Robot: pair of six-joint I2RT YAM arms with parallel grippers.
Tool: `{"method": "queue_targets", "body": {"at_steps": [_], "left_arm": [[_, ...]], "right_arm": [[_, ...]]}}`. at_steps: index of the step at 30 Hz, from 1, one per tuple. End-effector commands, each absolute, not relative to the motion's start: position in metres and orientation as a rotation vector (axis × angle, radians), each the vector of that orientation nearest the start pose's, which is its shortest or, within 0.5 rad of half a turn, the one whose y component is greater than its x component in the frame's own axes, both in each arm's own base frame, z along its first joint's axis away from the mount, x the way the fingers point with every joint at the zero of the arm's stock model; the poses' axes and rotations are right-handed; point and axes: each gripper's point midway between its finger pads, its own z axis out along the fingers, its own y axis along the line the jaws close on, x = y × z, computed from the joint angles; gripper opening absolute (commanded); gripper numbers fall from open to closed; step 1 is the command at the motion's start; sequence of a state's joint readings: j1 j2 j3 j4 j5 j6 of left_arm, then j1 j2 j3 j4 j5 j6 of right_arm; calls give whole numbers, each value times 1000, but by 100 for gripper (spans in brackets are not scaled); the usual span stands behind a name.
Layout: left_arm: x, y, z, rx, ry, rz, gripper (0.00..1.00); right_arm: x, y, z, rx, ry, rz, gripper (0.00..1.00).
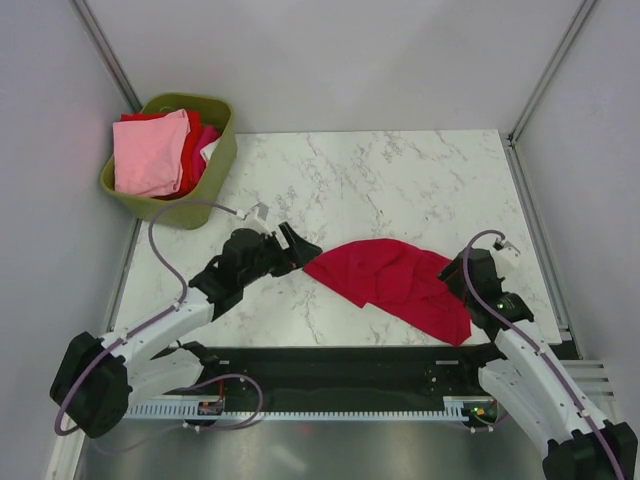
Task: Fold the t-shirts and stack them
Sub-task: Flatten the tshirt out
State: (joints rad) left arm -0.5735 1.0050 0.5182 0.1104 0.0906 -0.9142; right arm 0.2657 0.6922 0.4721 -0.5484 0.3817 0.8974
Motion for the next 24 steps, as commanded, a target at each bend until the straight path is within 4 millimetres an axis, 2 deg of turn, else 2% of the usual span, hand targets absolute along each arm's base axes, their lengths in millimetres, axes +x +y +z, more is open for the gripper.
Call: {"method": "queue_targets", "body": {"at_steps": [1,2,6,10,14,16,22,24], "left_arm": [[249,-268,192,-36,2044,-1084,88],[248,-274,194,-11,2048,-1076,88],[239,-289,182,77,2085,-1015,89],[235,-292,163,123,2151,-906,86],[226,-293,150,154,2181,-856,86],[224,-291,149,160,2181,-853,86],[219,-288,145,202,2186,-833,86],[216,-288,145,235,2187,-825,85]], "right_arm": [[217,24,75,1022,2094,170,68],[215,22,67,1034,2095,161,67],[225,24,64,1048,2054,186,62],[233,24,58,1066,2058,162,60],[243,21,55,1089,2028,139,60],[248,22,51,1095,2031,131,56],[266,23,48,1107,2033,113,31],[272,24,53,1108,2031,110,9]]}}
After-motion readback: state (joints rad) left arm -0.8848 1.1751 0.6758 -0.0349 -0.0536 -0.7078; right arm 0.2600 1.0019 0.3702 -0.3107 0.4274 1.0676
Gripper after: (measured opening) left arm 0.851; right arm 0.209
